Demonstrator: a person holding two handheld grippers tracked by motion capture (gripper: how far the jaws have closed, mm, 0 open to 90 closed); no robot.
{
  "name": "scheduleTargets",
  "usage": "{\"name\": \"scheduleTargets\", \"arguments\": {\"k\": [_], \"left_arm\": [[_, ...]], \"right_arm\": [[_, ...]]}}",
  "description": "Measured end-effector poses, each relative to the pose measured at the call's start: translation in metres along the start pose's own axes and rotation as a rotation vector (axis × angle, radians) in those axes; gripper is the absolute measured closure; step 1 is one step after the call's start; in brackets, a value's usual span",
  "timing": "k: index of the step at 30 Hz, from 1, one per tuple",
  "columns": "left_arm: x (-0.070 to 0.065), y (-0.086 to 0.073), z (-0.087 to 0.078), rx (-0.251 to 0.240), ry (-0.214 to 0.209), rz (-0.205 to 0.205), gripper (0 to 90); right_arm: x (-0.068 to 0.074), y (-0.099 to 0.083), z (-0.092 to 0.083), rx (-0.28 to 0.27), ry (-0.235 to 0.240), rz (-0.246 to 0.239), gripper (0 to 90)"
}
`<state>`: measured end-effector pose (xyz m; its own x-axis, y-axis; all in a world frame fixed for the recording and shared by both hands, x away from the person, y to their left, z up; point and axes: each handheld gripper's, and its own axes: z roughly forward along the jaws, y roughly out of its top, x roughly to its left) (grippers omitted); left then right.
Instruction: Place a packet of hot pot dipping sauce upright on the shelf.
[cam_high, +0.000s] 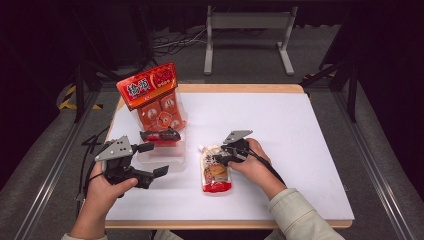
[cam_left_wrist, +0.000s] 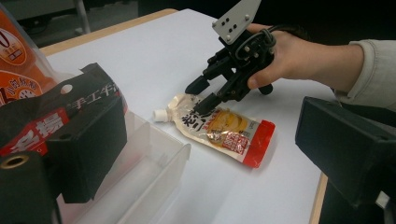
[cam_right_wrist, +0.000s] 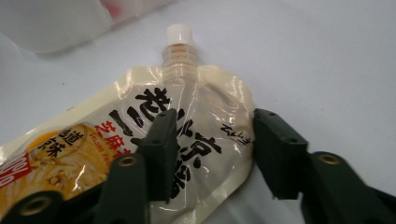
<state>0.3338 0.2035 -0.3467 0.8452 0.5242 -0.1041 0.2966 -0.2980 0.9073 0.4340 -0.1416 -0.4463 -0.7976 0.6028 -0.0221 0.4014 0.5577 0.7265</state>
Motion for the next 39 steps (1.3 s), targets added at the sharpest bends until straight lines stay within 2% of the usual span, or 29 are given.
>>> {"name": "scheduleTargets", "arguments": {"k": [4,6,11,15,18,25,26,31,39], "left_arm": [[-0.001,0.000,0.000,0.002,0.004,0.004,9.8],[-0.001,0.000,0.001,-0.002,0.003,-0.003,9.8],[-0.001,-0.001,0.003,0.008,-0.001,-0.012,9.8],[-0.001,-0.002,0.007,0.004,-0.004,-0.013,9.6],[-0.002,-0.001,0.008,0.004,-0.003,-0.007,8.8],[-0.007,0.001,0.010,0.000,-0.010,0.005,8.3],[-0.008,0.002,0.012,0.005,-0.013,0.014,8.3],[-0.010,0.002,0.012,0.003,-0.015,0.015,8.2],[-0.011,0.003,0.013,0.001,-0.015,0.019,8.3]], "right_arm": [[0.003,0.001,-0.001,0.007,0.032,-0.007,78.1],[0.005,0.001,-0.001,0.010,0.035,-0.016,81.6],[0.005,0.003,-0.004,0.005,0.036,-0.006,83.1],[0.003,0.008,-0.021,-0.062,0.062,0.027,84.0],[0.005,0.012,-0.034,-0.103,0.078,0.027,84.4],[0.012,0.016,-0.056,-0.166,0.099,0.010,85.1],[0.016,0.018,-0.064,-0.194,0.106,0.003,85.4],[0.027,0.023,-0.080,-0.250,0.139,-0.020,85.8],[0.042,0.029,-0.101,-0.304,0.175,-0.074,86.5]]}}
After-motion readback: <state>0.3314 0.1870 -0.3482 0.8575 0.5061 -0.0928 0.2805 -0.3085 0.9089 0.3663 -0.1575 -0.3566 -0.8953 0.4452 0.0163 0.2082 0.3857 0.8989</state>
